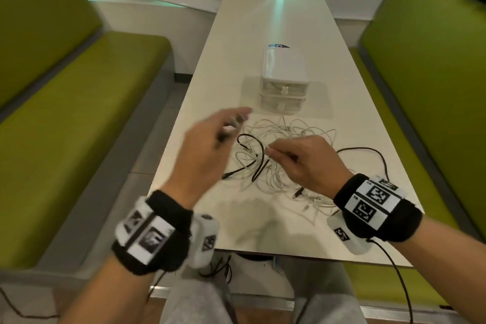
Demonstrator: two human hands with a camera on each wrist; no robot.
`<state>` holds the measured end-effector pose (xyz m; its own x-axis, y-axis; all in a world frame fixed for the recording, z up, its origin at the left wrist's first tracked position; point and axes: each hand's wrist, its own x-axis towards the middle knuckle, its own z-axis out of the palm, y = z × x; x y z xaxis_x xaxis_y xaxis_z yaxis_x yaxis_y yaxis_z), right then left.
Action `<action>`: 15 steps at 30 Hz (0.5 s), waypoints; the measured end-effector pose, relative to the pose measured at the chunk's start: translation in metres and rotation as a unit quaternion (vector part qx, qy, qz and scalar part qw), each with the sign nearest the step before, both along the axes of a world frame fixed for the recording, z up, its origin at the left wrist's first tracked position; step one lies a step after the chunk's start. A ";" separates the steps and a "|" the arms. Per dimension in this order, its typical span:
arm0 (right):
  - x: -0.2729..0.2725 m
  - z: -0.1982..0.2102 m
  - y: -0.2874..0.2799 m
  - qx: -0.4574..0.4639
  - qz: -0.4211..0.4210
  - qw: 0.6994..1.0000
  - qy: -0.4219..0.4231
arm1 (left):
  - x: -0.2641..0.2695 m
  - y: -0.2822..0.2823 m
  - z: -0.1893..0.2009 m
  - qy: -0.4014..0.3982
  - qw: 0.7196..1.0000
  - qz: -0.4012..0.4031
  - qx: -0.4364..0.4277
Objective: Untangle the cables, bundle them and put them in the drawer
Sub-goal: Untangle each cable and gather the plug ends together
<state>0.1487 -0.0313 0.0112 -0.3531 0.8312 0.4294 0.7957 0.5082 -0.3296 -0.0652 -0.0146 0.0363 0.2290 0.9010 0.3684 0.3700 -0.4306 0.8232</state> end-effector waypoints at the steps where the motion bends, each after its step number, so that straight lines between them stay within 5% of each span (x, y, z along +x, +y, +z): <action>1: -0.005 0.001 -0.002 0.015 0.007 1.000 0.002 | 0.011 -0.006 -0.008 0.048 0.998 -0.033 -0.008; 4: -0.007 -0.002 -0.006 0.029 0.029 0.999 0.027 | 0.030 -0.017 -0.017 0.177 0.982 -0.067 0.000; 7: -0.001 -0.008 -0.009 -0.050 0.042 0.997 0.050 | 0.030 -0.013 -0.009 0.290 0.956 -0.047 -0.006; 10: 0.008 -0.013 -0.008 -0.076 0.032 0.996 0.024 | 0.019 -0.004 -0.002 0.297 0.954 -0.029 0.011; 13: 0.015 -0.015 -0.010 -0.090 0.032 0.995 0.031 | 0.007 0.000 0.003 0.141 0.989 -0.038 0.028; 15: 0.017 -0.015 -0.010 -0.104 0.034 0.993 0.047 | 0.001 -0.001 0.011 -0.113 0.991 -0.030 -0.062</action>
<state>0.1659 -0.0413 -0.0034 -0.3787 0.8805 0.2853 0.7227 0.4739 -0.5032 -0.0645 -0.0154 0.0475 0.2079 0.9301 0.3029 0.1467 -0.3358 0.9304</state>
